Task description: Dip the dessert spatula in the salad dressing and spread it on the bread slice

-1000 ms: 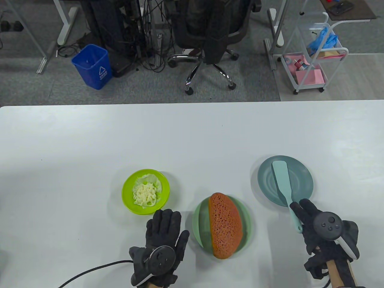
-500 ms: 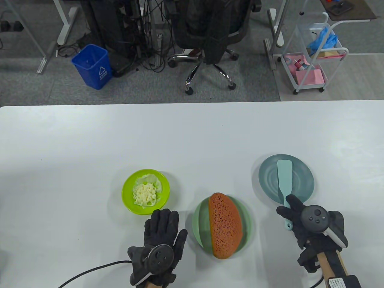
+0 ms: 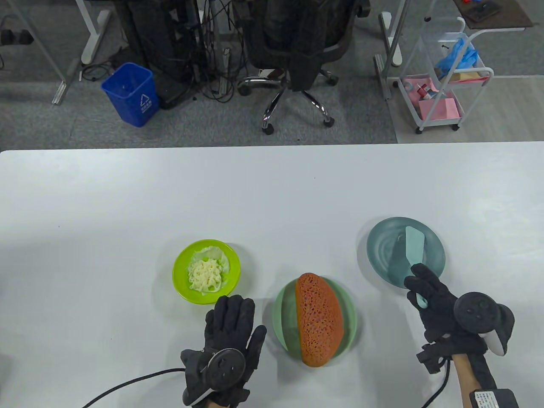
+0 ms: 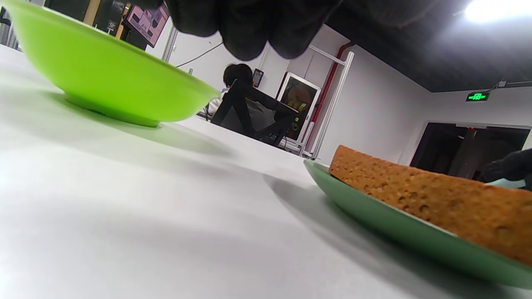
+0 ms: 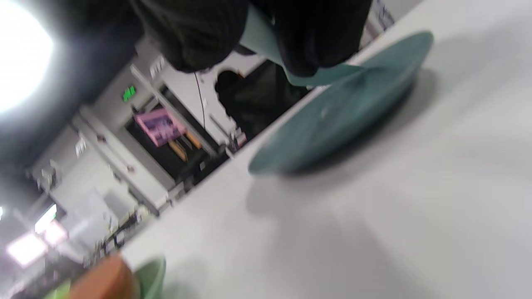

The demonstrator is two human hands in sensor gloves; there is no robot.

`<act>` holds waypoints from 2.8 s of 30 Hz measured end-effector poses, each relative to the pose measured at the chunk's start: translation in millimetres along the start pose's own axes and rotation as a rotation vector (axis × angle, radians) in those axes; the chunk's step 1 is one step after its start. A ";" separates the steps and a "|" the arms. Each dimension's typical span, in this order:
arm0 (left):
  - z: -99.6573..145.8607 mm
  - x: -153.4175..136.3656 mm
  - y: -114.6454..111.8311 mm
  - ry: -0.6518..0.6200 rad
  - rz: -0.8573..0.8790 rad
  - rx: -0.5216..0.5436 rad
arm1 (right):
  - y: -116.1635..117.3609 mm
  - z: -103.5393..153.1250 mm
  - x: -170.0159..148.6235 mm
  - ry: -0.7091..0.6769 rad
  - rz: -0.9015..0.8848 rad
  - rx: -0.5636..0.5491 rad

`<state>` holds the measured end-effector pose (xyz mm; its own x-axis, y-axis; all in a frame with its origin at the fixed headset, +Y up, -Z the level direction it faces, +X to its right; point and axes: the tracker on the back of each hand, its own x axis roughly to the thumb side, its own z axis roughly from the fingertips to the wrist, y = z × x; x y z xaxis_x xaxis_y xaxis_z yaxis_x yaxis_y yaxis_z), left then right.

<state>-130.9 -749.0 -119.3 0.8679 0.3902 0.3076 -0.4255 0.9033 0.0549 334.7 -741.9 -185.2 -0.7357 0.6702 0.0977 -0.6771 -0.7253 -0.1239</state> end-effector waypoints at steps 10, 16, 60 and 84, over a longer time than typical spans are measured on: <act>1.8 0.9 0.3 -0.010 0.012 0.014 | -16.0 12.7 9.4 -0.069 -0.369 -0.352; 3.0 1.5 0.3 -0.013 0.010 0.018 | -15.0 21.2 23.3 -0.066 -0.470 -0.531; 9.9 -8.2 23.4 0.027 -0.069 0.082 | 70.7 -10.8 147.9 -0.148 -0.789 -0.024; 14.9 -37.6 27.0 0.162 -0.029 0.028 | 180.6 -53.9 227.7 -0.039 -0.636 0.313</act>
<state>-178.9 -741.9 -115.2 0.9090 0.3892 0.1488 -0.4043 0.9103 0.0888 45.5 -711.8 -238.6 -0.1925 0.9769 0.0923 -0.9430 -0.2102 0.2581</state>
